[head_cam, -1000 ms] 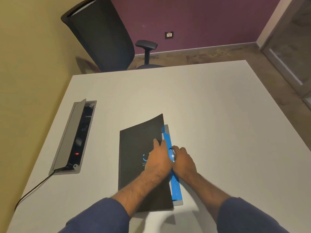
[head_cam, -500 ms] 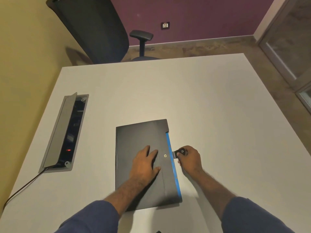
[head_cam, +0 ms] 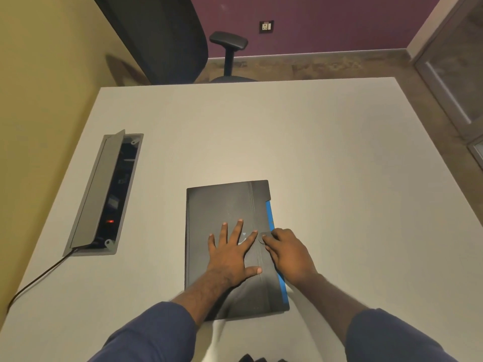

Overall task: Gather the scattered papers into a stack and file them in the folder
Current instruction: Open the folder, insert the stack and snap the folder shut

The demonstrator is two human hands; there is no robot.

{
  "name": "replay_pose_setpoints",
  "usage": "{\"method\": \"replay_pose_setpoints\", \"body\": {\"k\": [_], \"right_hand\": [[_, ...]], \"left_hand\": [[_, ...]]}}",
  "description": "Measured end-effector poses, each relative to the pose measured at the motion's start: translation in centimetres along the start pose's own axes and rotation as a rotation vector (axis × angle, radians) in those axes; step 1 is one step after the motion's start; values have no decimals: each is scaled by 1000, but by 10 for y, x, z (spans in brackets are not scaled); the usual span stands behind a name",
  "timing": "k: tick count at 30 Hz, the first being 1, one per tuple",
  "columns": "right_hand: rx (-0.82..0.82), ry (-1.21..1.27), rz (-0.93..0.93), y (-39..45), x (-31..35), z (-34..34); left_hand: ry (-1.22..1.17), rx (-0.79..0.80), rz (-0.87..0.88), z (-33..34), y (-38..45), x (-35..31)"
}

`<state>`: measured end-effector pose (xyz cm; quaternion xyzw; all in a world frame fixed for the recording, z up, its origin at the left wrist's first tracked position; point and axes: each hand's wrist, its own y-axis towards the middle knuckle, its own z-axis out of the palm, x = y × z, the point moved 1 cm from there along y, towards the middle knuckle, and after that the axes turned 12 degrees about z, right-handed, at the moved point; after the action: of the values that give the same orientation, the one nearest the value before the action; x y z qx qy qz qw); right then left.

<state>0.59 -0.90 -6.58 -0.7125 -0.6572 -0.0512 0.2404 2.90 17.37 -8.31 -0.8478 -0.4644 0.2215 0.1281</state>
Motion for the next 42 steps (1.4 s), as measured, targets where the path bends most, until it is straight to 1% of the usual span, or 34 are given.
{"method": "replay_pose_setpoints", "body": {"k": [7,12,15,21,25,27,29,31,32,34,35,37,39,40,42], "right_hand": [[33,-197,-49,-1,4,3],[59,-294,-73,-4,4,4],[58,-329,-82,-4,6,4],[28,-310,0,-1,14,5],[-14,-225,17,6,15,3],[-38,-39,102,5,14,0],[-86,192,245,-1,12,-2],[-126,382,431,-11,10,1],[-118,448,527,-15,9,3],[-72,487,656,-21,9,8],[-51,482,686,-22,10,8],[-19,488,713,-23,13,9],[-2,502,725,-23,16,10],[2,507,728,-22,17,11],[12,514,730,-22,19,12]], "left_hand": [[-29,-6,-11,4,3,0],[-50,-5,-17,4,4,-1],[-52,2,-23,4,5,-2],[-49,16,-22,5,6,-2],[-47,23,-4,1,4,-2],[-82,13,7,-4,2,-2],[-117,-47,-10,-10,-4,0],[-119,-156,-74,-17,-17,7],[-118,-216,-120,-20,-25,12],[-128,-318,-233,-24,-41,24],[-138,-363,-312,-25,-49,30],[-219,-422,-528,-28,-64,42],[-357,-401,-713,-26,-74,52],[-423,-374,-740,-23,-77,56],[-557,-364,-686,-20,-79,60]]}}
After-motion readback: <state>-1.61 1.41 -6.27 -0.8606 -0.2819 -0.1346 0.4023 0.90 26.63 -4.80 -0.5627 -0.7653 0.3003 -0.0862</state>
